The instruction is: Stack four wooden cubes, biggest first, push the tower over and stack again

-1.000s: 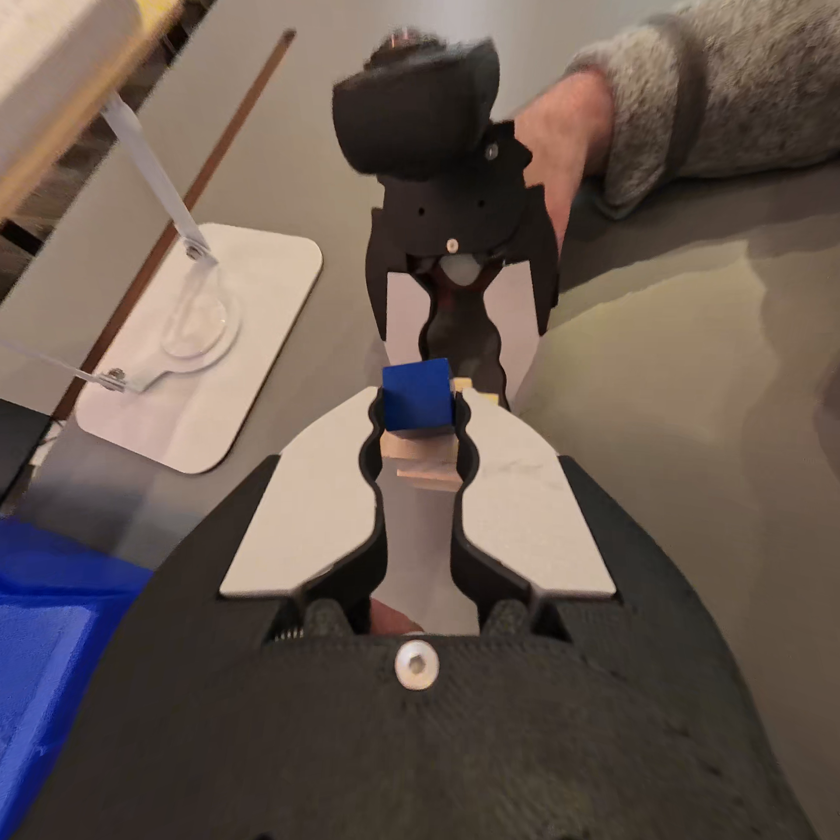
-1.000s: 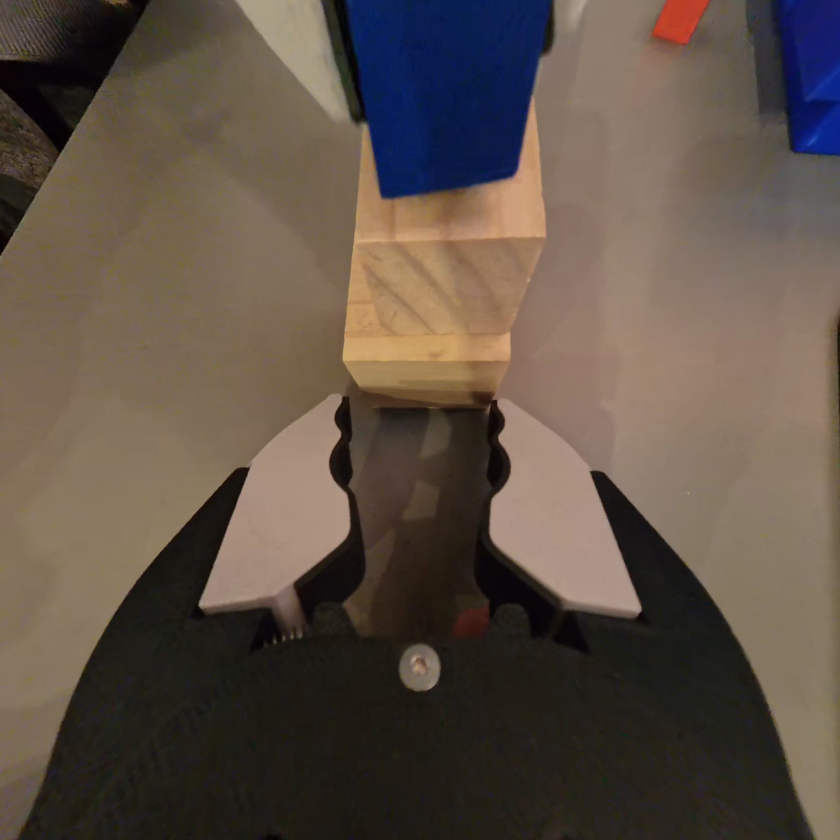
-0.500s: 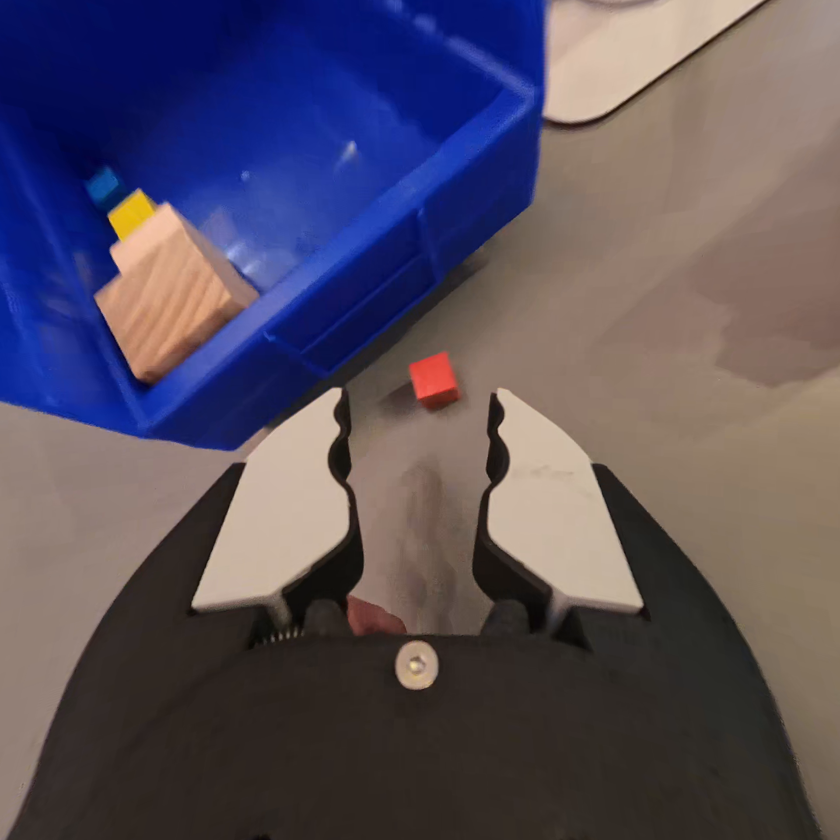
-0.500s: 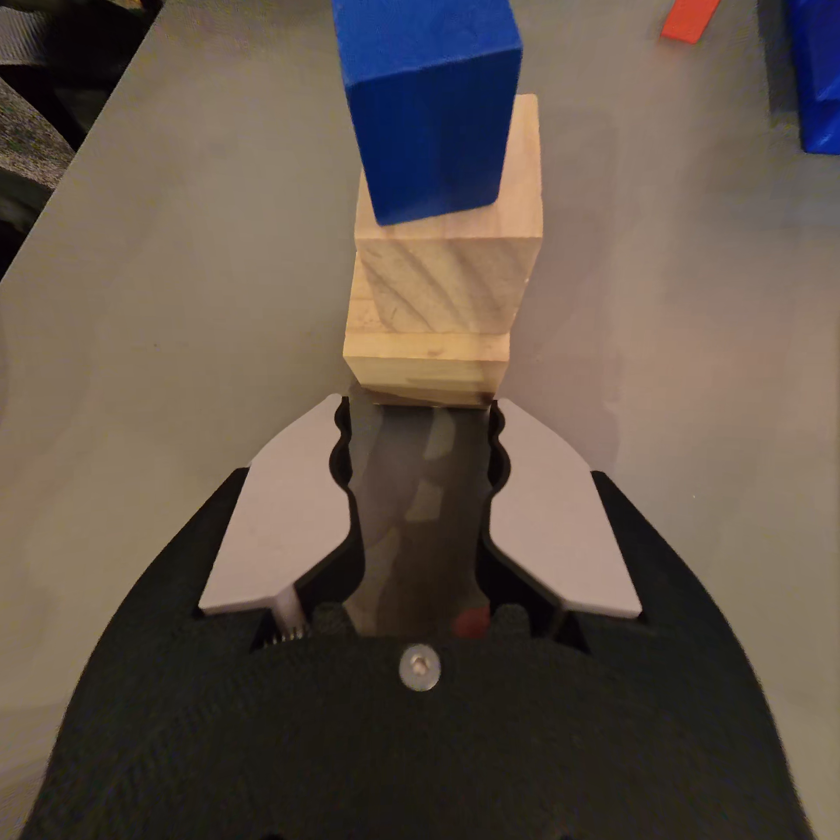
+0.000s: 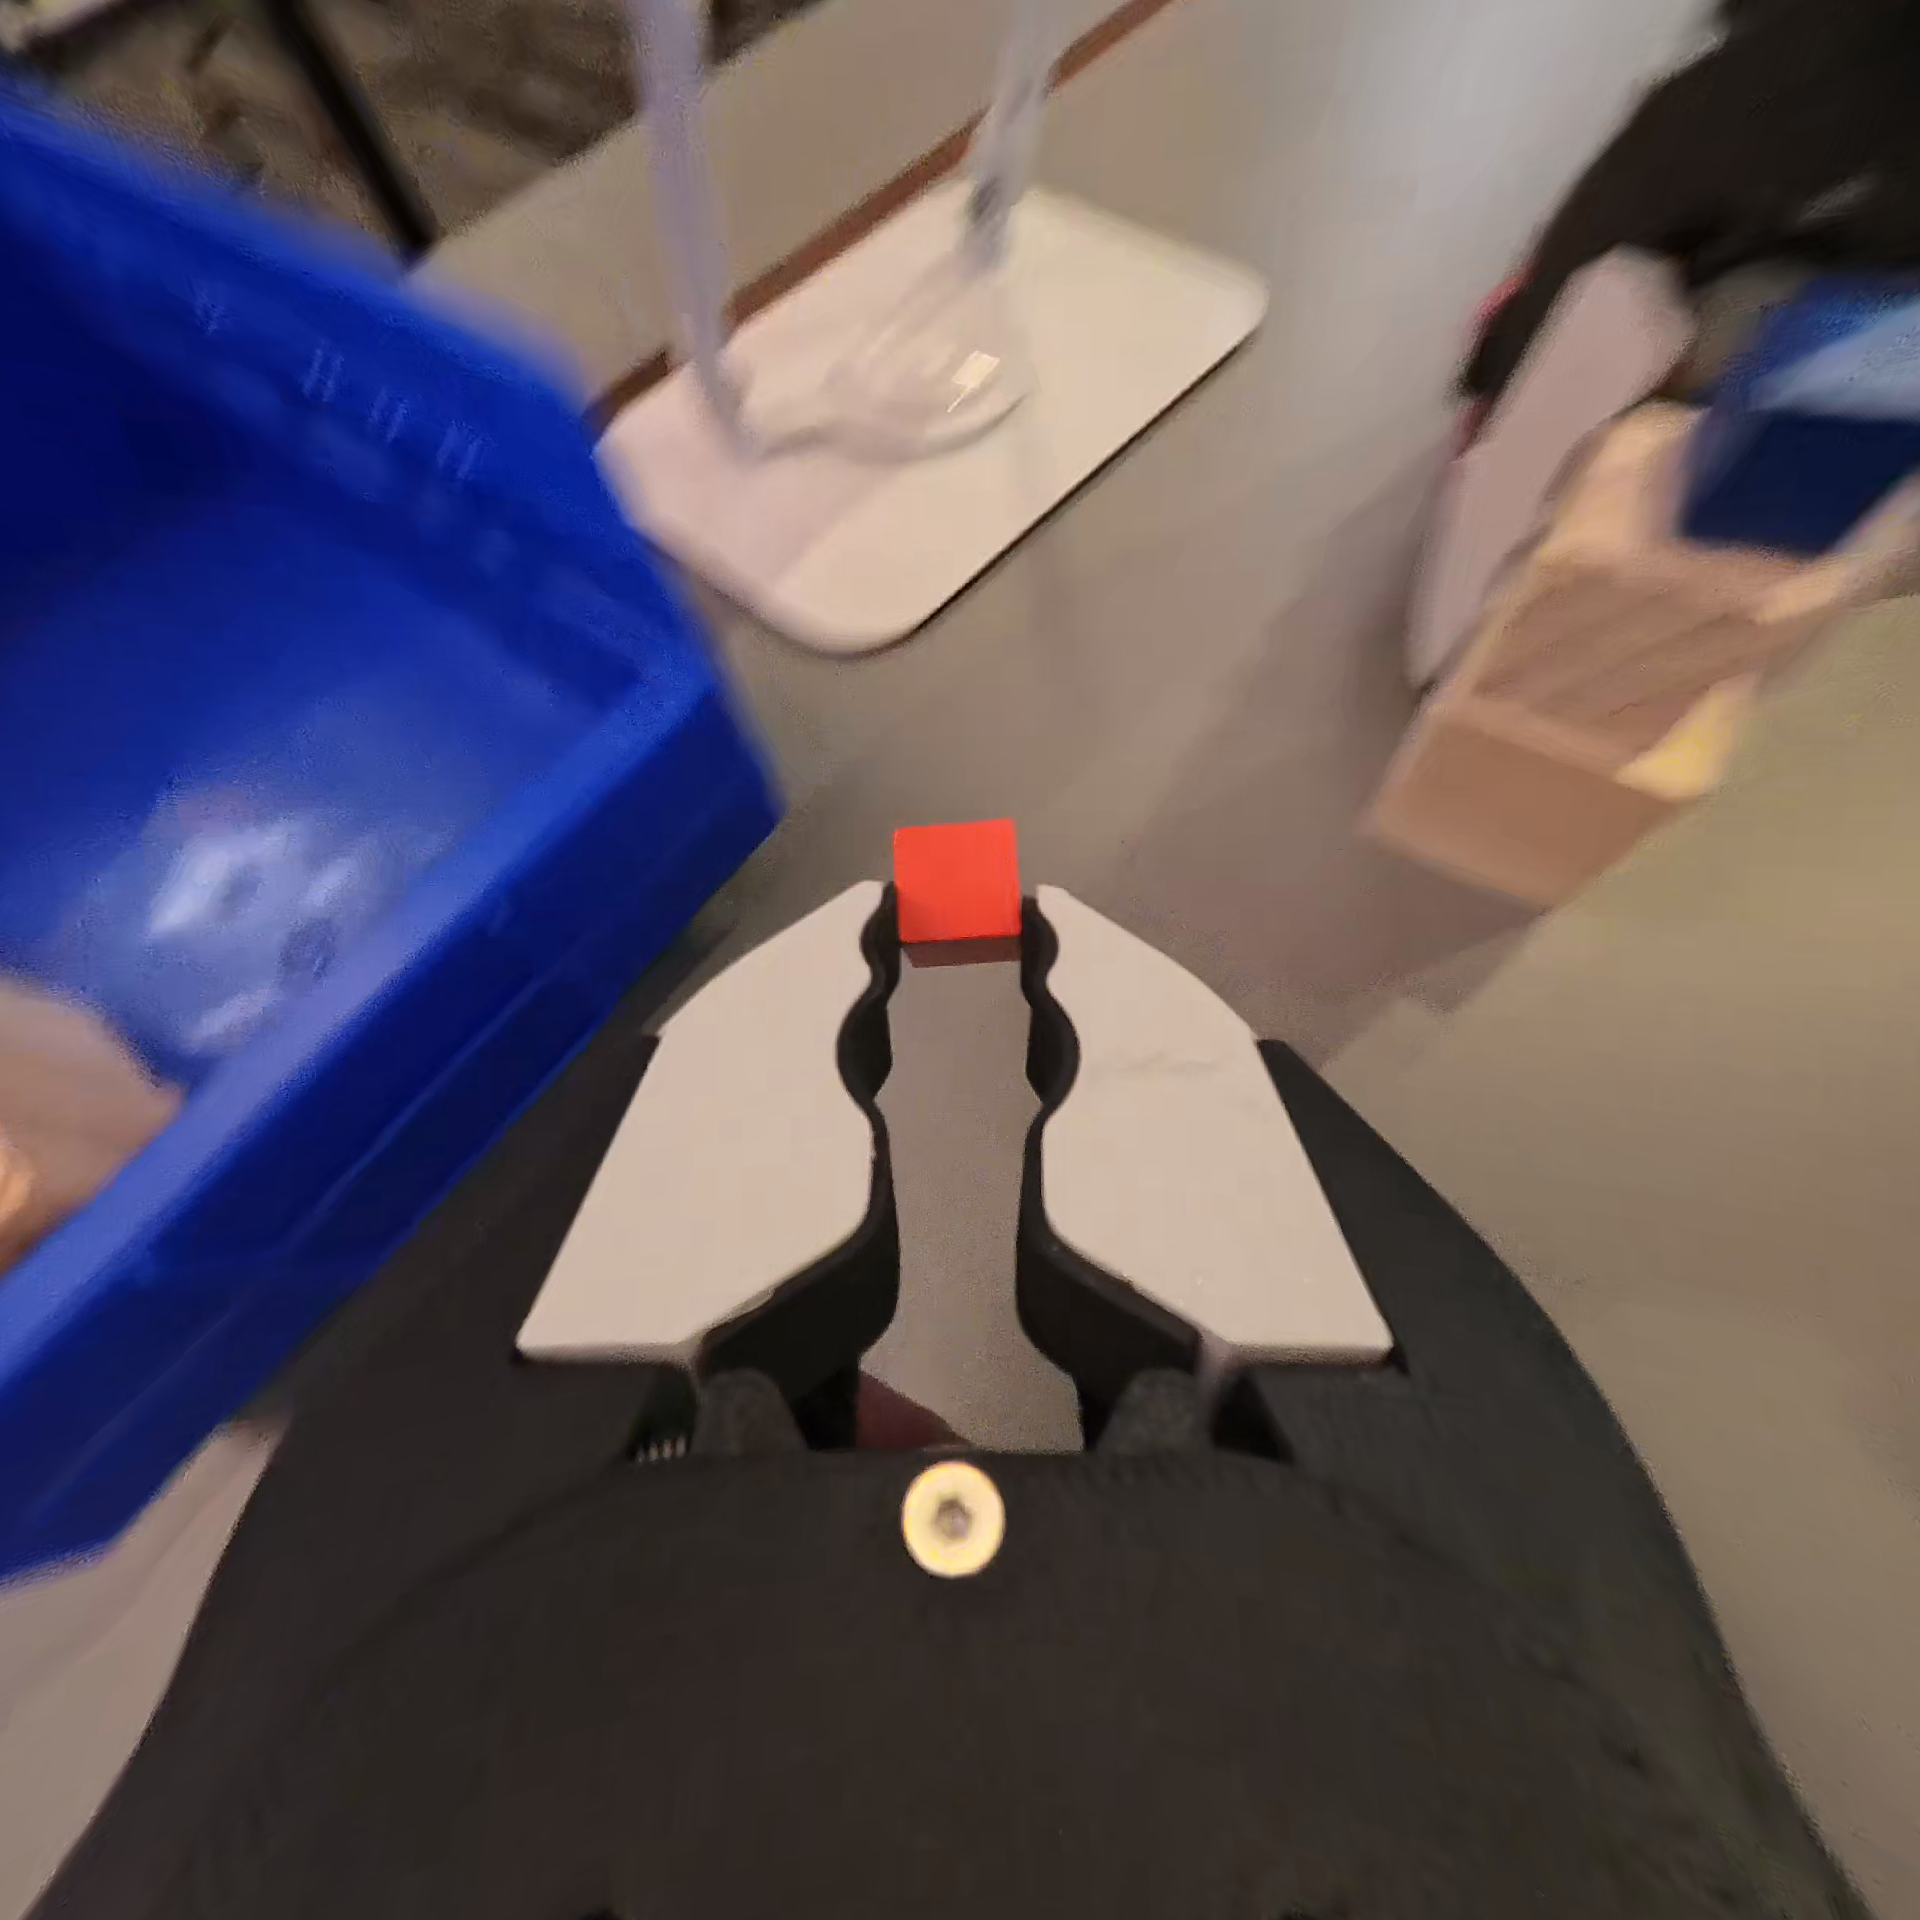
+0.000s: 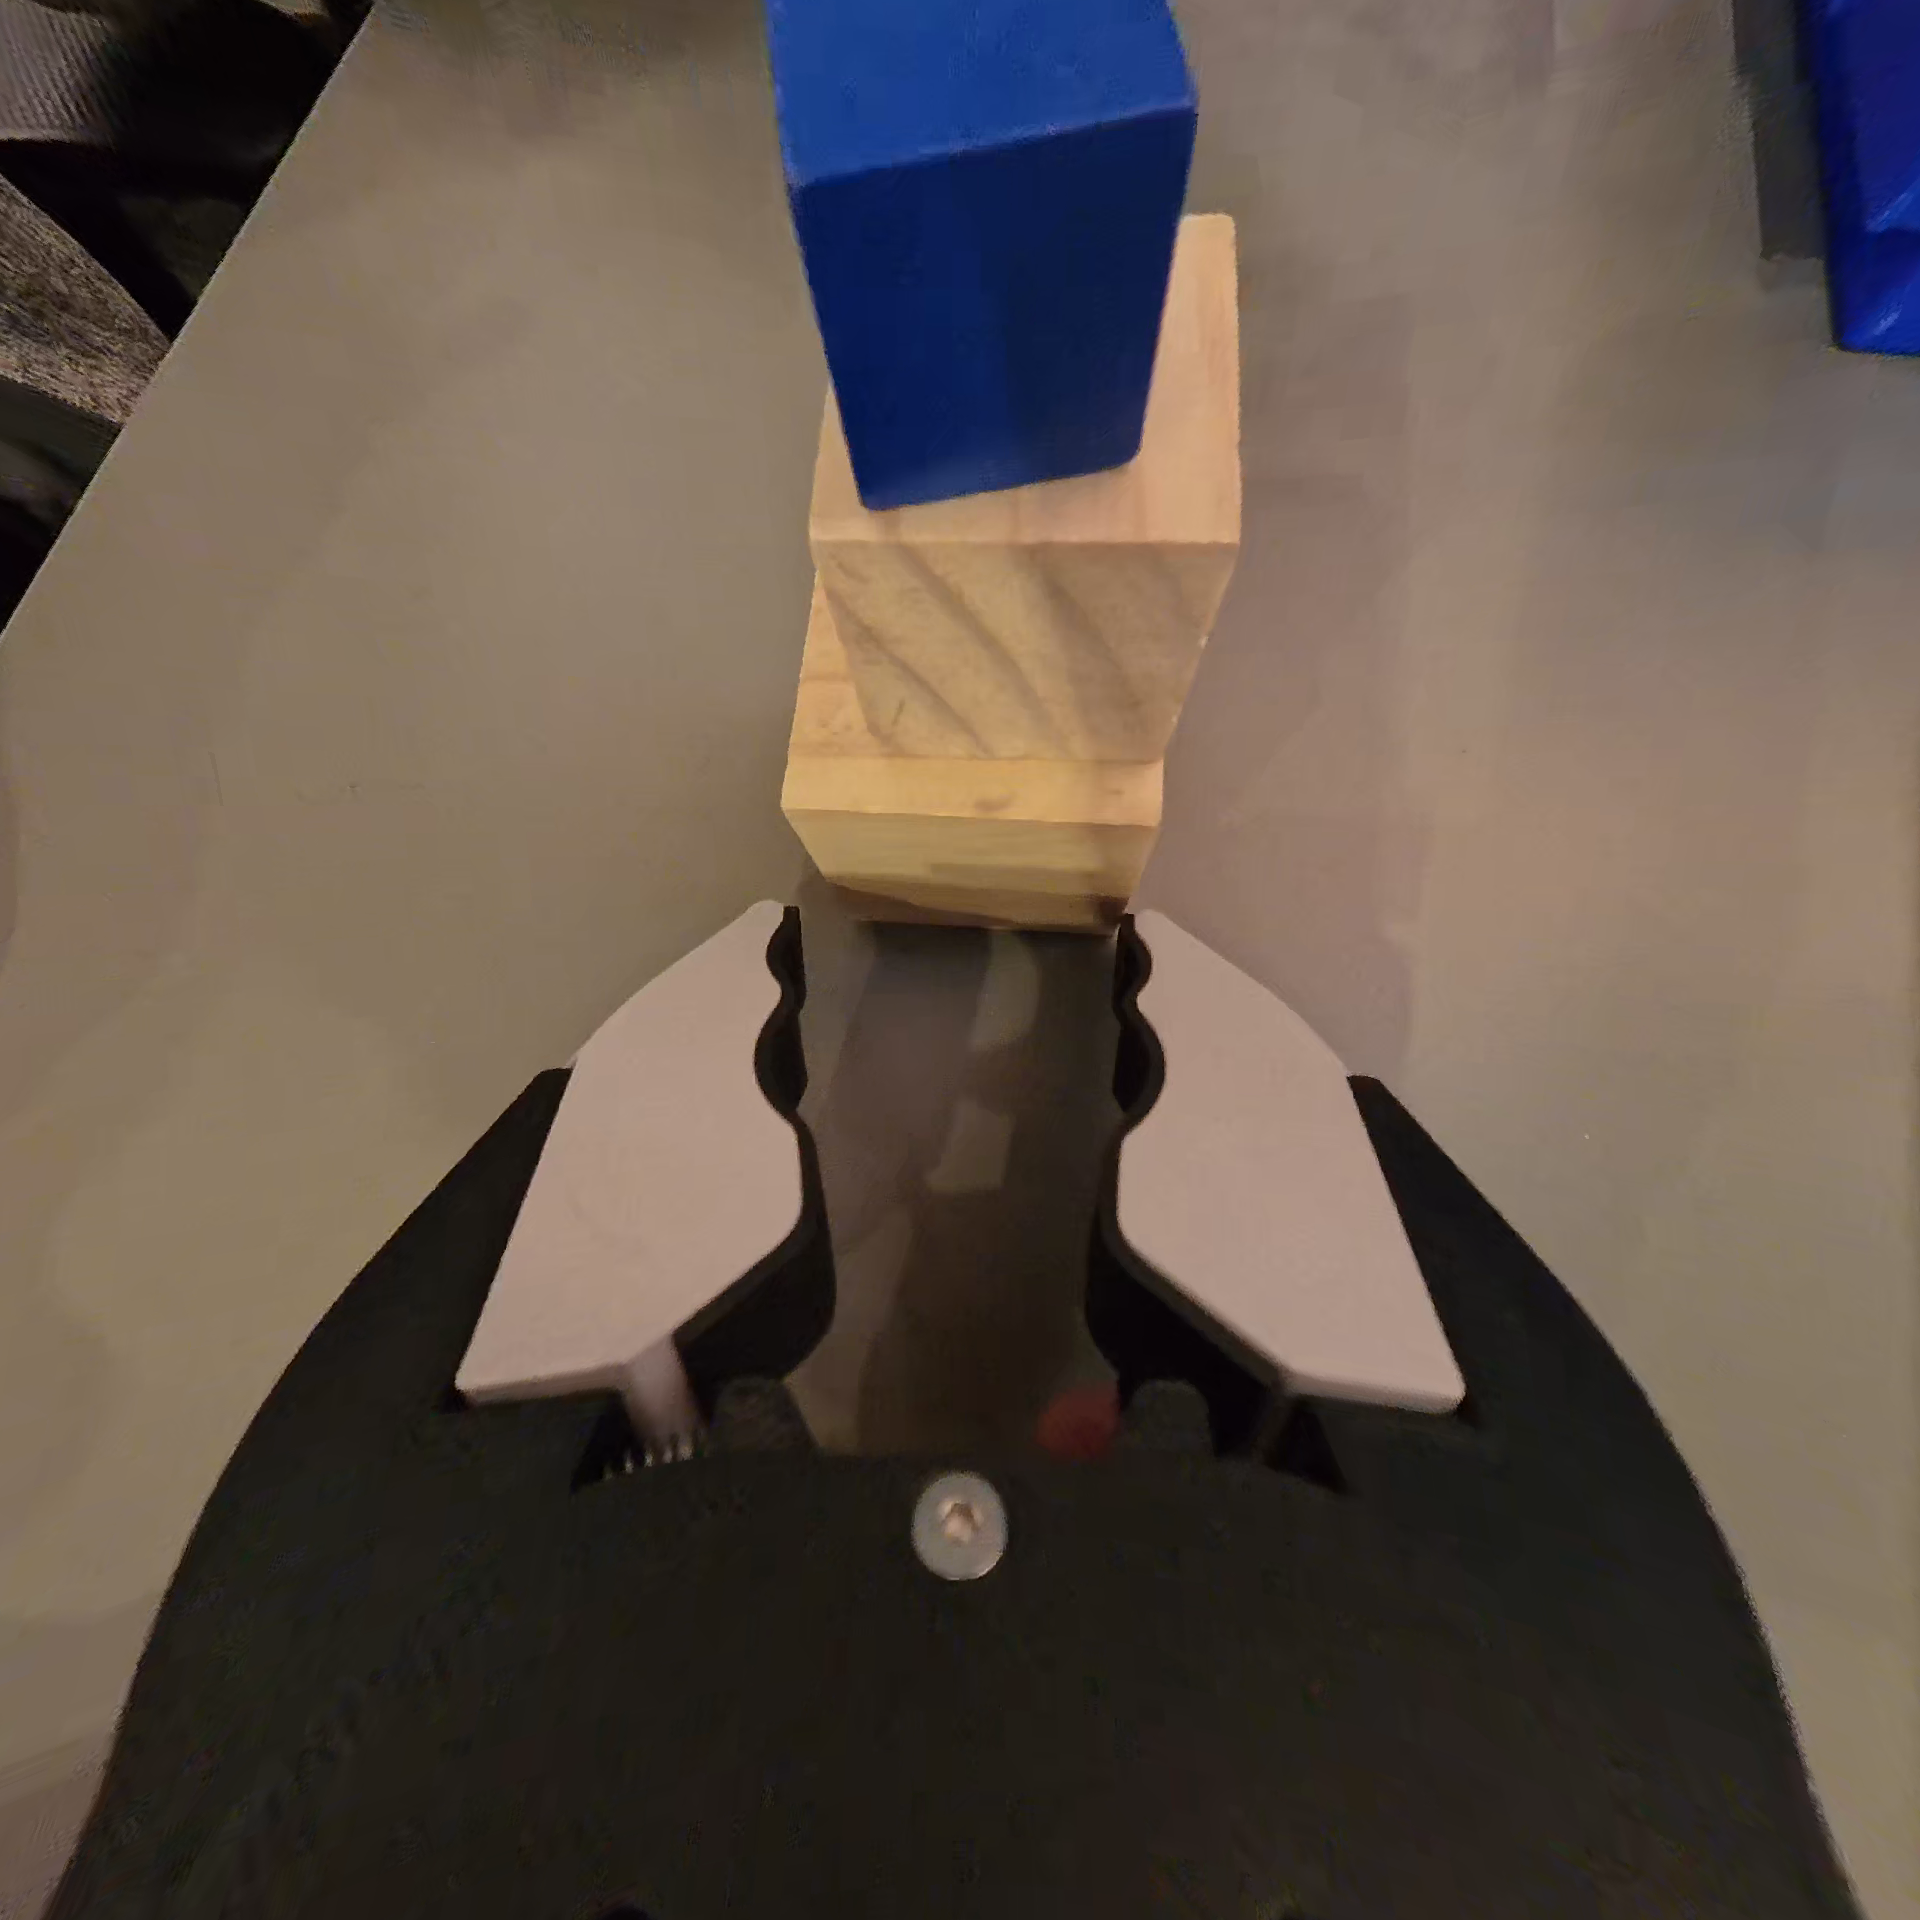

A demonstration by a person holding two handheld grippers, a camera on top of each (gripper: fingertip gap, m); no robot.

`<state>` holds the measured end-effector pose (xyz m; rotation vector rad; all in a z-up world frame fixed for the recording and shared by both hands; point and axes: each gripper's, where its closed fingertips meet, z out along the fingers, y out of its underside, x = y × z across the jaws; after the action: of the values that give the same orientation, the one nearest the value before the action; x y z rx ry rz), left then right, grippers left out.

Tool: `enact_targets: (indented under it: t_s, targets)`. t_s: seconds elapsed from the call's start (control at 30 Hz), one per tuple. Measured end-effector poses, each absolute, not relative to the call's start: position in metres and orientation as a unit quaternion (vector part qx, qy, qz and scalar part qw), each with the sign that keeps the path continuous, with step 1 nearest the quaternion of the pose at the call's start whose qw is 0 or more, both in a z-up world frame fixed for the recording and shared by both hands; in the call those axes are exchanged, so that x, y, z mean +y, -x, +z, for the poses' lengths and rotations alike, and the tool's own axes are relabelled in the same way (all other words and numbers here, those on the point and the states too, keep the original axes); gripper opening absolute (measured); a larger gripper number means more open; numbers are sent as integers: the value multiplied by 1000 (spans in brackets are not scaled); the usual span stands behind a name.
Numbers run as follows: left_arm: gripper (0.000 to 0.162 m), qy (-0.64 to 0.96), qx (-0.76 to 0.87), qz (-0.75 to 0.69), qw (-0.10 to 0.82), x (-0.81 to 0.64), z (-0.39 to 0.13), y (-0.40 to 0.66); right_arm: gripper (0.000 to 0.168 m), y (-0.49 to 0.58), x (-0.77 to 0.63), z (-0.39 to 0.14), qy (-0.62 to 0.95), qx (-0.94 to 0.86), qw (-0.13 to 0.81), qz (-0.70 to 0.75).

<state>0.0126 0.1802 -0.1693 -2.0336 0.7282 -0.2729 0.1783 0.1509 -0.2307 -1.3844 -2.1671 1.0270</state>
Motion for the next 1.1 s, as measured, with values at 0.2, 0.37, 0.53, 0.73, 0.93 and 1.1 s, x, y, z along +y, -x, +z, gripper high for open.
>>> enact_targets:
  t_s: [0.2, 0.37, 0.53, 0.73, 0.93, 1.1]
  targets:
    - [21, 755, 426, -169, 469, 154, -107, -123, 58, -178, 151, -231, 490, -770, 188, 362]
    - [22, 751, 481, -168, 421, 148, -118, -157, 58, -178, 151, -231, 489, -771, 189, 361]
    - [46, 767, 472, -163, 403, 152, -131, -154, 58, -179, 151, -231, 489, -772, 189, 361]
    - [47, 764, 422, -169, 458, 149, -122, -118, 58, -180, 151, -231, 487, -772, 191, 361]
    - [3, 805, 362, -97, 459, 162, -185, -44, 51, -185, 154, -230, 490, -769, 193, 362]
    - [0, 812, 354, -66, 460, 166, -213, -17, 48, -192, 158, -231, 495, -767, 195, 360]
